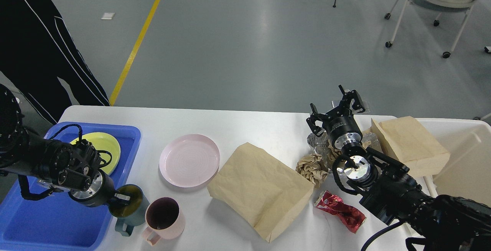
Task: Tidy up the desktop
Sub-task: 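Lift the green cup and place it in the tray corner nearest the robot, then move the left gripper over the pink mug, then lower the left gripper and grasp the pink mug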
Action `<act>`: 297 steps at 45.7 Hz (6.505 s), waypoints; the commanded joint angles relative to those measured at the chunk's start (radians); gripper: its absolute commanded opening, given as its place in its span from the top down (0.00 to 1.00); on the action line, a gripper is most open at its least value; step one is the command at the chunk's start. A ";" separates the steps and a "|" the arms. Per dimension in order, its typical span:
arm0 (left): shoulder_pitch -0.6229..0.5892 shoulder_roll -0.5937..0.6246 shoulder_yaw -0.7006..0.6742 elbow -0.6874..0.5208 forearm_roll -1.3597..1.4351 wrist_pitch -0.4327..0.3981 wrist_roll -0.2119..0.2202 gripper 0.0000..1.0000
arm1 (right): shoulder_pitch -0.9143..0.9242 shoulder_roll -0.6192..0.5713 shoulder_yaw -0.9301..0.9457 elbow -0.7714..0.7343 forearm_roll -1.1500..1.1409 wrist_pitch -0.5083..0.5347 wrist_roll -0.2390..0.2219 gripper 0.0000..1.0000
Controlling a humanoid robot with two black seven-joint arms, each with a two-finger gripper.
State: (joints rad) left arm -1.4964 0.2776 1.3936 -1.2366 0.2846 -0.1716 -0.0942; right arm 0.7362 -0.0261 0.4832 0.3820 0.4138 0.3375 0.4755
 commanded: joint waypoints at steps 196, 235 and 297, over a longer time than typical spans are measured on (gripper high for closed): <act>-0.349 0.358 -0.446 0.545 0.165 -0.788 0.021 0.03 | 0.000 0.000 0.000 -0.002 -0.001 0.000 0.000 0.00; -0.171 0.083 -0.585 0.276 0.057 -0.788 0.287 0.05 | 0.000 0.000 0.000 0.000 0.000 0.000 0.000 0.00; 0.038 0.057 -0.545 0.031 0.192 -0.503 0.402 0.05 | 0.000 0.000 0.000 0.000 0.000 0.000 0.000 0.00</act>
State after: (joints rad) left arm -1.4859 0.3369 0.8406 -1.2041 0.4720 -0.7218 0.3096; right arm 0.7363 -0.0259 0.4832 0.3819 0.4138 0.3375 0.4755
